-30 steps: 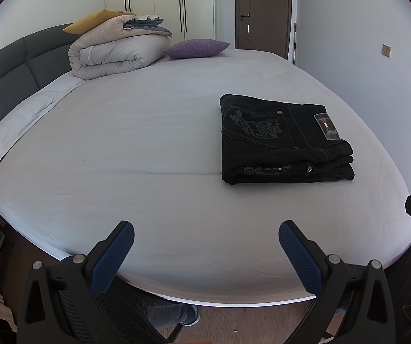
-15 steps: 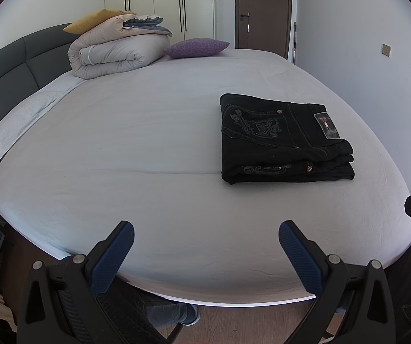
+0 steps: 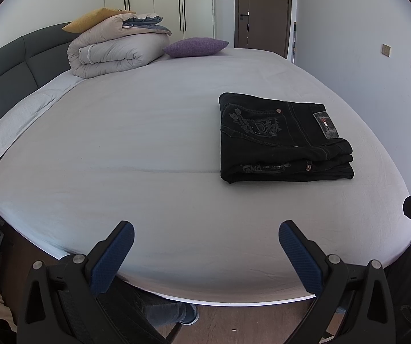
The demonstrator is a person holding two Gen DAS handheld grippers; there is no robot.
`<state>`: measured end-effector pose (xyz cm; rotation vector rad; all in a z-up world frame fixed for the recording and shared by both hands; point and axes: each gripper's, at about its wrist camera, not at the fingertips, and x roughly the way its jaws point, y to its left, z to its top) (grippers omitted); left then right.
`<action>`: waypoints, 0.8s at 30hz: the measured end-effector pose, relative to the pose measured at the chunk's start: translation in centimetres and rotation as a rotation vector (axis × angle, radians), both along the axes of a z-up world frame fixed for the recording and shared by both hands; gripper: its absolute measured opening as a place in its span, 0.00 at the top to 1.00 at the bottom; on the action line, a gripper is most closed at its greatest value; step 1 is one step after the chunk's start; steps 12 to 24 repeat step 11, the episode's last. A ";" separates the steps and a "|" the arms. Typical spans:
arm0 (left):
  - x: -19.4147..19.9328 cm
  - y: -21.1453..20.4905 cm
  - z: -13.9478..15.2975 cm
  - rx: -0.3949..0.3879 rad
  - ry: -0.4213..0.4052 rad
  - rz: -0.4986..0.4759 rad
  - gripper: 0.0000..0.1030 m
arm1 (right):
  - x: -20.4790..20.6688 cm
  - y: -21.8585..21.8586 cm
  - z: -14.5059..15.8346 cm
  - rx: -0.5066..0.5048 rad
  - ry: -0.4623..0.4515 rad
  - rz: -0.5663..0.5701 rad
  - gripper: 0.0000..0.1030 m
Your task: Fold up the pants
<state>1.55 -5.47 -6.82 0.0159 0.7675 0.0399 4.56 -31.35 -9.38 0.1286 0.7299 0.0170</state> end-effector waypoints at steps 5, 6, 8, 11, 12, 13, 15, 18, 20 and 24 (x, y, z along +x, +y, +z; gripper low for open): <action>0.0 0.1 0.0 0.001 0.000 0.000 0.00 | -0.1 0.1 0.0 0.001 0.001 -0.001 0.00; 0.0 0.2 0.0 0.002 -0.001 0.000 0.00 | -0.1 0.1 -0.1 0.001 0.001 -0.001 0.00; -0.1 0.3 0.1 0.002 -0.005 0.001 0.00 | -0.1 0.0 0.0 0.000 0.001 0.000 0.00; -0.2 0.3 0.2 0.007 -0.008 0.001 0.00 | -0.1 -0.1 0.0 0.002 0.001 -0.001 0.00; -0.2 0.3 0.2 0.007 -0.008 0.001 0.00 | -0.1 -0.1 0.0 0.002 0.001 -0.001 0.00; -0.2 0.3 0.2 0.007 -0.008 0.001 0.00 | -0.1 -0.1 0.0 0.002 0.001 -0.001 0.00; -0.2 0.3 0.2 0.007 -0.008 0.001 0.00 | -0.1 -0.1 0.0 0.002 0.001 -0.001 0.00; -0.2 0.3 0.2 0.007 -0.008 0.001 0.00 | -0.1 -0.1 0.0 0.002 0.001 -0.001 0.00; -0.2 0.3 0.2 0.007 -0.008 0.001 0.00 | -0.1 -0.1 0.0 0.002 0.001 -0.001 0.00; -0.2 0.3 0.2 0.007 -0.008 0.001 0.00 | -0.1 -0.1 0.0 0.002 0.001 -0.001 0.00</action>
